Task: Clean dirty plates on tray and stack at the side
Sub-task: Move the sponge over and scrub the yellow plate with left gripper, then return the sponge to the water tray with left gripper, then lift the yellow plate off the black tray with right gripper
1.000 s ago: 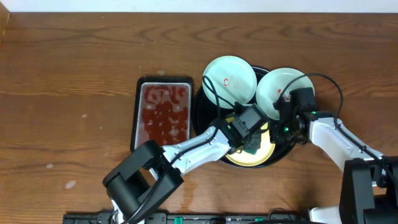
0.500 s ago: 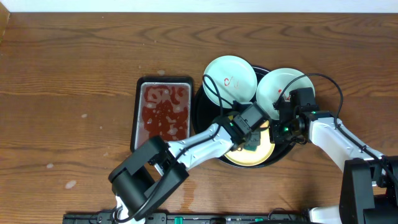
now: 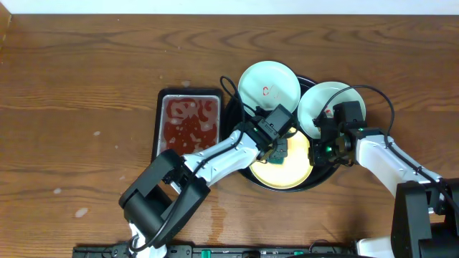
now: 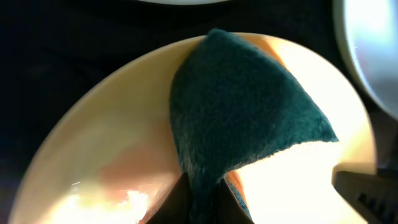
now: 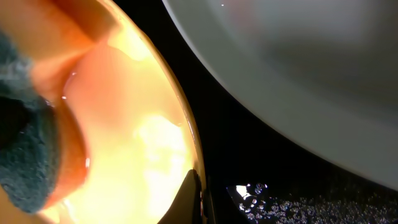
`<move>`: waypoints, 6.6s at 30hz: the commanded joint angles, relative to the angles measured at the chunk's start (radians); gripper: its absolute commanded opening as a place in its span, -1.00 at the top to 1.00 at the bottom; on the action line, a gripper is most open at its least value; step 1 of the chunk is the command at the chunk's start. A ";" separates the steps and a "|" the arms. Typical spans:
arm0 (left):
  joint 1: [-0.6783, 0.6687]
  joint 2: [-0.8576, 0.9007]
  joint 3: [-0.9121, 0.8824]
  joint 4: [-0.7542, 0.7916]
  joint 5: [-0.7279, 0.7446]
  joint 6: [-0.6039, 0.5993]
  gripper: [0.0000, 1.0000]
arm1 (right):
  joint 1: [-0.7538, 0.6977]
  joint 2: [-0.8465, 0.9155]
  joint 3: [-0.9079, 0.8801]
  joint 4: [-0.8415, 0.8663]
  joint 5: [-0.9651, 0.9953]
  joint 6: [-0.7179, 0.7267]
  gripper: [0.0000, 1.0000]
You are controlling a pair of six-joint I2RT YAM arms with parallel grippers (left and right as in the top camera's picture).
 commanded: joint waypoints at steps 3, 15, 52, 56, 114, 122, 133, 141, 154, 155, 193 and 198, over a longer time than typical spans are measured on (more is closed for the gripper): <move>0.040 -0.027 -0.032 -0.122 -0.162 0.058 0.85 | 0.006 0.024 -0.004 -0.003 0.047 -0.006 0.98; 0.037 -0.177 -0.033 -0.080 -0.062 0.064 0.85 | 0.006 0.024 -0.004 -0.003 0.047 -0.006 0.97; -0.012 -0.037 -0.032 -0.111 -0.285 0.060 0.85 | 0.006 0.024 -0.004 -0.005 0.047 -0.006 0.97; -0.012 -0.131 -0.032 -0.157 -0.275 0.066 0.85 | 0.006 0.024 -0.004 -0.004 0.047 -0.006 0.97; 0.512 -0.179 -0.109 -0.257 -0.096 0.417 -0.40 | 0.006 0.024 -0.004 -0.004 0.046 -0.005 0.92; 0.512 -0.365 -0.109 -0.348 -0.095 0.416 -0.61 | 0.006 0.024 -0.004 0.009 0.014 -0.005 0.81; 0.512 -0.396 -0.125 -0.473 -0.092 0.416 -0.64 | 0.006 0.024 -0.003 0.019 -0.150 -0.006 0.98; 0.512 -0.396 -0.151 -0.474 -0.092 0.416 -0.64 | 0.006 0.000 0.000 0.022 -0.200 -0.005 0.98; 0.512 -0.396 -0.151 -0.467 -0.092 0.416 -0.65 | 0.038 -0.299 0.003 0.021 0.086 0.018 0.98; 0.512 -0.396 -0.151 -0.466 -0.092 0.415 -0.64 | 0.048 -0.320 0.003 0.021 0.124 0.018 0.97; 0.512 -0.396 -0.151 -0.435 -0.092 0.412 -0.65 | 0.721 -0.435 0.003 0.267 1.207 -0.524 0.98; 0.512 -0.396 -0.151 -0.433 -0.092 0.412 -0.65 | 0.735 -0.435 0.003 0.346 1.290 -0.605 0.97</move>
